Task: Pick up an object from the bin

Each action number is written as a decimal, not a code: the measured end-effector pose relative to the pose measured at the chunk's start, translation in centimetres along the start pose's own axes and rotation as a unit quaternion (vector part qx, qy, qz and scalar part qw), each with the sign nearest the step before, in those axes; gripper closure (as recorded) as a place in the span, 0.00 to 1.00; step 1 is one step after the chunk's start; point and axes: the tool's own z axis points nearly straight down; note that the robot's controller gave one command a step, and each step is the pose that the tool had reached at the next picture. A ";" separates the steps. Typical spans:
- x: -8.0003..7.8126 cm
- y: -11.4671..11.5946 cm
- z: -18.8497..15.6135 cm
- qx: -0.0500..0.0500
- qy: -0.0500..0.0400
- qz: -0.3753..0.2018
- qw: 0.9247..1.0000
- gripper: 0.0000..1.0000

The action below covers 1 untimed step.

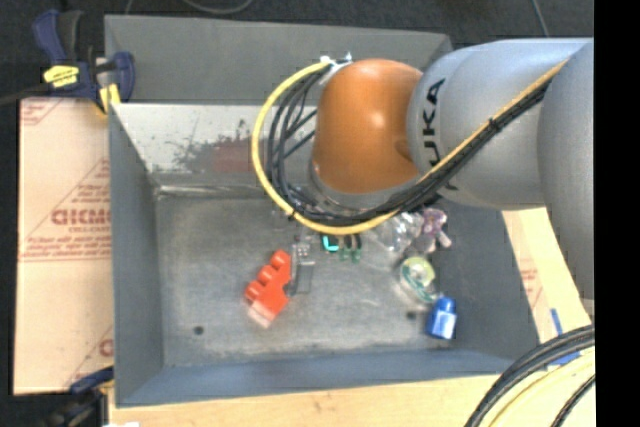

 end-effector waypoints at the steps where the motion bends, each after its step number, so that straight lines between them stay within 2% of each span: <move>1: -1.0 -0.3 9.7 0.001 0.001 -0.222 0.975 0.00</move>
Offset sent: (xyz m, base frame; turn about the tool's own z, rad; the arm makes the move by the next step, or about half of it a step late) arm 0.0101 -0.0016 -0.0987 -0.4495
